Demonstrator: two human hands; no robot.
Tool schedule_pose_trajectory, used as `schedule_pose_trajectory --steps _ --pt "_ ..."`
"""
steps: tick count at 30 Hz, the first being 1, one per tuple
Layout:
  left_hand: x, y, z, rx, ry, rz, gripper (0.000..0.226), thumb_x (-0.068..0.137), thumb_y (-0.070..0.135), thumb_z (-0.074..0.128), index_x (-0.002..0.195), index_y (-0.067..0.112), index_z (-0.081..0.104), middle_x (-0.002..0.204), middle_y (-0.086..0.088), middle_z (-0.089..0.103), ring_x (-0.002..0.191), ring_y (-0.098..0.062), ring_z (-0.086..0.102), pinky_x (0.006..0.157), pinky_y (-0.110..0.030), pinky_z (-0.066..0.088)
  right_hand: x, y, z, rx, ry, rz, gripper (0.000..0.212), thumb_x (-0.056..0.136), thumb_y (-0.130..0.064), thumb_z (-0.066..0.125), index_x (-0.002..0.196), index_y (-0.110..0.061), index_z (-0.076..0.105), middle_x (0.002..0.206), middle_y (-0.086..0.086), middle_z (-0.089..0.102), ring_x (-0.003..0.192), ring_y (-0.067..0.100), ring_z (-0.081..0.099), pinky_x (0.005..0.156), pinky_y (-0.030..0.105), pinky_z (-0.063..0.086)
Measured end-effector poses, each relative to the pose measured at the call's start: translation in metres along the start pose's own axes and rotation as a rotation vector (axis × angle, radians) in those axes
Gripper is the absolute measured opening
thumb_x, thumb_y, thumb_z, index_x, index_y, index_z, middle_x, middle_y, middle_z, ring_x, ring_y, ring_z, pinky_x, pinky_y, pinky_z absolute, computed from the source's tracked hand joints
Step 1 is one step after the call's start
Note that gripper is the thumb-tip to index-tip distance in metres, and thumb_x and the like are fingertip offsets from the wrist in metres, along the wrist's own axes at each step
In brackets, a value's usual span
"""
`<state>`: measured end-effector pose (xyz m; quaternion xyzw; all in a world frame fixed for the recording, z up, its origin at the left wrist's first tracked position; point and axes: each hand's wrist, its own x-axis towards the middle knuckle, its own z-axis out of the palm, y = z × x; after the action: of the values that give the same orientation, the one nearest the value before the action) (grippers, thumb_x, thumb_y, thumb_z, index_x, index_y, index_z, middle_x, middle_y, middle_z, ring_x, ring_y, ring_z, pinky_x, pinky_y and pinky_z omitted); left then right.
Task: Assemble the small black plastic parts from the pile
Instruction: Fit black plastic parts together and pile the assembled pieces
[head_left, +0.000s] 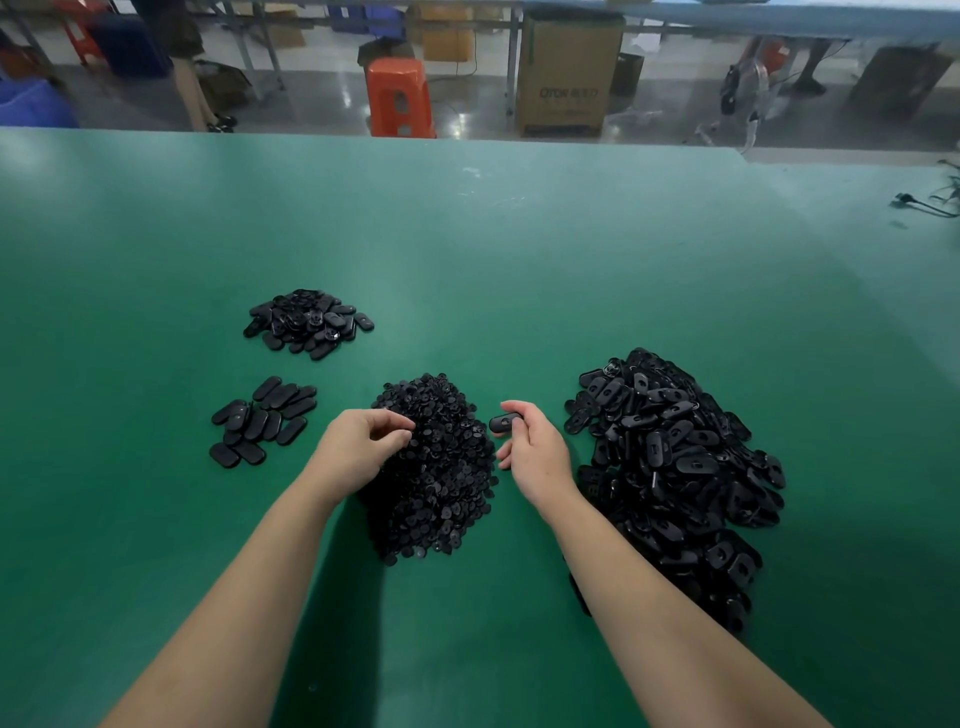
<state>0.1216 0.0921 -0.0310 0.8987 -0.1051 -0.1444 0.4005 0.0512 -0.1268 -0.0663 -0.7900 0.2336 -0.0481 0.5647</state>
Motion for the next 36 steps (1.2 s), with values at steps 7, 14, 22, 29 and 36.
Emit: schedule_pose_trajectory --steps 7,14,22,29,36 --pt "0.001 0.004 0.002 0.053 0.049 0.022 0.015 0.09 0.025 0.075 0.079 0.035 0.072 0.071 0.012 0.071 0.055 0.001 0.054 0.051 -0.012 0.037 -0.001 -0.001 -0.001 0.005 -0.001 -0.012 0.028 0.109 -0.02 0.037 0.126 -0.028 0.058 0.074 0.0 0.069 0.061 0.007 0.064 0.069 0.025 0.053" --pt "0.006 0.024 0.019 -0.06 0.065 0.067 0.014 0.092 0.023 0.072 0.08 0.031 0.072 0.066 0.016 0.066 0.058 0.001 0.053 0.059 -0.015 0.041 -0.002 -0.002 -0.001 0.027 0.004 -0.027 0.024 0.108 -0.021 0.039 0.119 -0.027 0.059 0.079 -0.002 0.071 0.058 0.006 0.063 0.067 0.029 0.057" --pt "0.019 0.062 0.065 -0.092 0.064 0.047 0.012 0.092 0.015 0.07 0.087 0.024 0.076 0.075 0.013 0.07 0.062 0.001 0.055 0.062 -0.015 0.04 -0.001 0.0 0.0 0.035 0.019 -0.044 0.018 0.106 -0.021 0.042 0.111 -0.026 0.058 0.069 -0.001 0.068 0.058 0.012 0.064 0.079 0.047 0.057" --pt "0.023 0.069 0.085 -0.215 0.072 -0.039 0.011 0.089 0.01 0.07 0.088 0.021 0.072 0.084 0.003 0.073 0.062 -0.006 0.057 0.065 -0.025 0.046 -0.002 -0.002 -0.003 0.014 -0.022 -0.021 0.023 0.105 -0.019 0.041 0.121 -0.024 0.057 0.108 0.005 0.07 0.096 0.032 0.066 0.092 0.051 0.052" --pt "0.026 0.07 0.087 -0.283 0.11 -0.112 0.013 0.087 0.012 0.072 0.077 0.02 0.07 0.069 0.003 0.069 0.035 -0.01 0.047 0.042 -0.021 0.04 -0.001 0.0 -0.002 0.012 -0.023 -0.023 0.022 0.104 -0.021 0.042 0.119 -0.028 0.057 0.107 0.001 0.07 0.096 0.031 0.066 0.091 0.05 0.052"
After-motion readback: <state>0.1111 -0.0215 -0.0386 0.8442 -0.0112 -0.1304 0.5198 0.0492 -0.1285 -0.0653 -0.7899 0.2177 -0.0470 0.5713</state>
